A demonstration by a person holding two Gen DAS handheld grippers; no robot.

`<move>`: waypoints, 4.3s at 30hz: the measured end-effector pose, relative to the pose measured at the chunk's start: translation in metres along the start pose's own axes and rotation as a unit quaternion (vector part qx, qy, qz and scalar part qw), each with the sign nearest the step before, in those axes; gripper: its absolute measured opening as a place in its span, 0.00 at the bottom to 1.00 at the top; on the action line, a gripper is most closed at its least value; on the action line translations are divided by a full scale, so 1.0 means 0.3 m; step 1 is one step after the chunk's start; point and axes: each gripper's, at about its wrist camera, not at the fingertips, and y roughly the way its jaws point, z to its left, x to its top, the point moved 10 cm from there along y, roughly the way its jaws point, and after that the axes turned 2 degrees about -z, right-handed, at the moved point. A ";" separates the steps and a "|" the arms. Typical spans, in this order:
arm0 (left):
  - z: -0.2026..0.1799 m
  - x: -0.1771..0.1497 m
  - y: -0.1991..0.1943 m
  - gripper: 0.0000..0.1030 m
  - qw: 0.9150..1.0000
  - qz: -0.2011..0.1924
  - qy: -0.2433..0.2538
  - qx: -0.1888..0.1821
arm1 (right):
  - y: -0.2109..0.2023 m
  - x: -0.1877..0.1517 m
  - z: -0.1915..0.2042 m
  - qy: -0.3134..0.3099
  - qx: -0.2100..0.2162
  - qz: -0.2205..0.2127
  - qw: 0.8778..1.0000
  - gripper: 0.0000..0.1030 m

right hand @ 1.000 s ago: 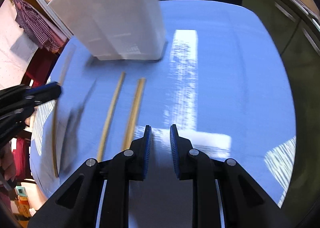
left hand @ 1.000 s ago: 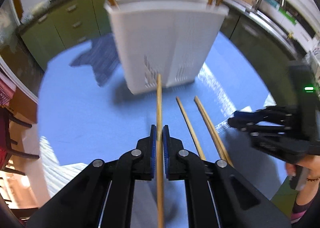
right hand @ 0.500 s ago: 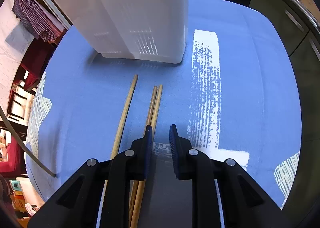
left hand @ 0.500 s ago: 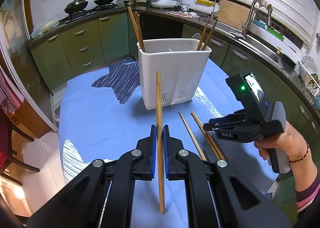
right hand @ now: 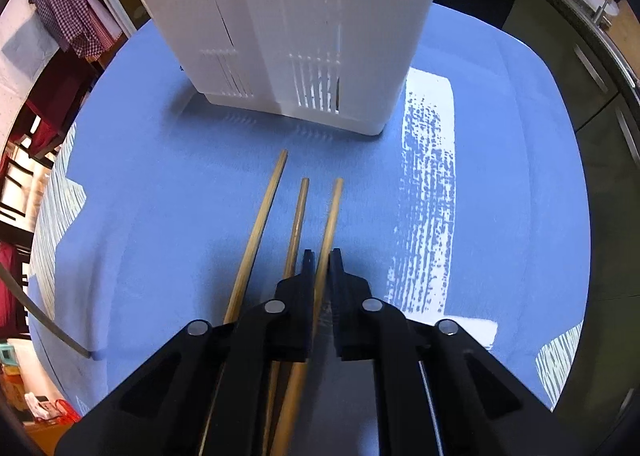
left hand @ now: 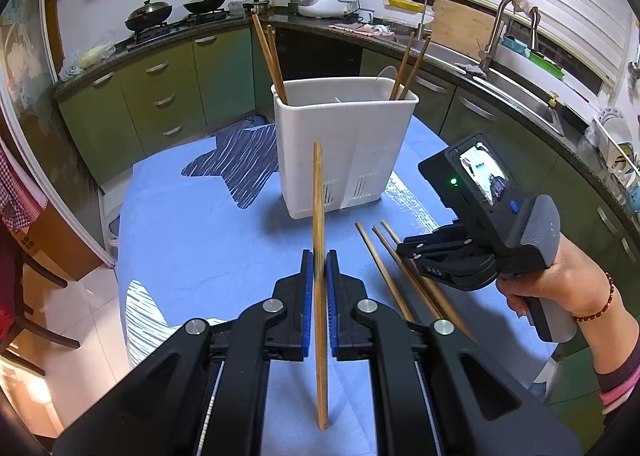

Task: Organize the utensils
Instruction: 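Lift the chopstick with the left tool while the right tool grasps another chopstick, then drop the chopstick into the holder with the left tool while the right carries its chopstick over, then lower the left tool onto a wooden chopstick and close on it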

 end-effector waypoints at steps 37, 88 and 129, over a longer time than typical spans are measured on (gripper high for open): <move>-0.072 0.173 -0.184 0.06 0.998 -0.056 0.030 -0.012 | -0.734 -0.120 -0.229 0.068 0.047 -0.254 0.964 0.06; 0.009 0.469 -0.199 0.27 0.990 -0.135 0.029 0.027 | -1.131 0.271 -0.209 0.074 0.088 -0.371 0.921 0.06; -0.086 0.022 0.291 0.35 0.994 0.108 -0.010 -0.024 | -0.573 0.021 -0.351 0.083 0.001 -0.231 0.970 0.08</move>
